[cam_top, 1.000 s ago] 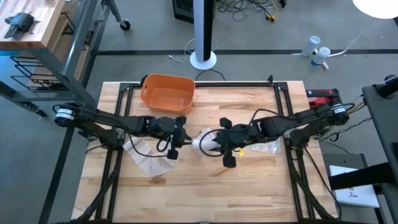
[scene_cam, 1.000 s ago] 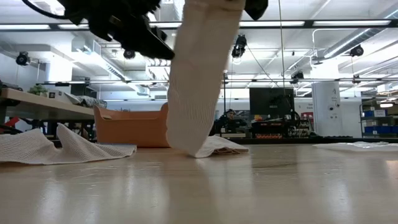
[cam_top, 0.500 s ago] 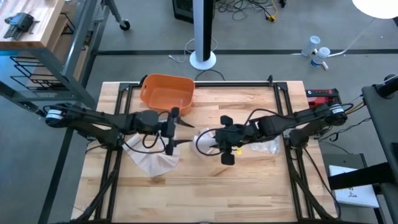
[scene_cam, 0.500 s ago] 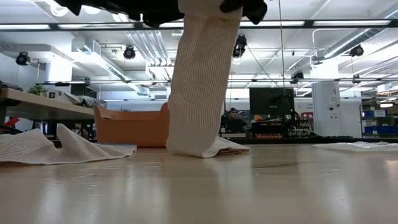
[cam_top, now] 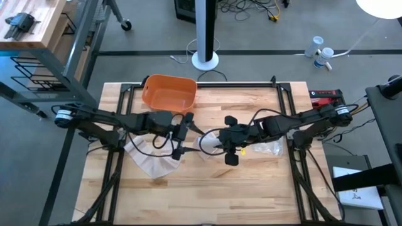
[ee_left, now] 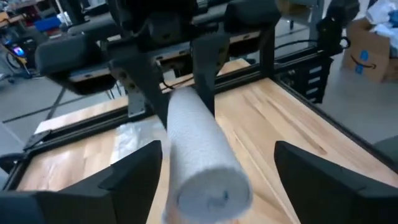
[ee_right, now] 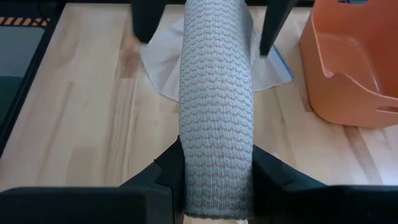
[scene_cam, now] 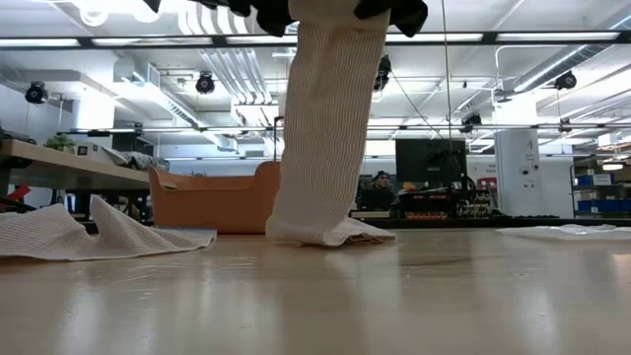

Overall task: Roll bandage
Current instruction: Roll the right white bandage

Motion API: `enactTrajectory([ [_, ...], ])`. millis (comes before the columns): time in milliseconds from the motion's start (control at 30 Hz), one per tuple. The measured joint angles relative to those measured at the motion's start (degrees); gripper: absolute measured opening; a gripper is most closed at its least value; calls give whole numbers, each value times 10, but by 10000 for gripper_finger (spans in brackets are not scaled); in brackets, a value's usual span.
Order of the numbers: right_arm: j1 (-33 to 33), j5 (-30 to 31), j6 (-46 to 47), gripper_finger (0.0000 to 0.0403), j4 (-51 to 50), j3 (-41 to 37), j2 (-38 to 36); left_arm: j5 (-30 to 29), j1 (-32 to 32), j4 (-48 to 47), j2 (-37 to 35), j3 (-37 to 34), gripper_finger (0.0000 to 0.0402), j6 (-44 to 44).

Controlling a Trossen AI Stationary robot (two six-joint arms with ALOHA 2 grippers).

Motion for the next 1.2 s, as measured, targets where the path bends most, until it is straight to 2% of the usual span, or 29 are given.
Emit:
enactTrajectory([
  [133,0,0,-5,100,0,0,0,-42,2,-7,23,23,278,1],
  [233,0,1,-7,102,1,0,0,-41,3,-25,29,31,249,24],
  [333,3,0,-12,113,1,0,0,-40,2,-31,29,32,197,29],
  [500,7,3,-25,125,9,0,0,-40,3,-40,25,32,80,34],
  [533,7,3,-25,127,11,0,0,-40,3,-40,24,32,71,35],
  [700,18,17,-24,151,31,0,-10,-39,4,-39,6,31,71,48],
  [867,61,127,-68,185,103,-17,-52,-38,6,-11,-33,28,71,67],
  [1000,73,137,-96,210,233,-87,-84,-24,16,11,-49,24,71,65],
  [1200,52,132,-115,239,415,-227,-131,-17,47,62,-49,23,71,6],
])
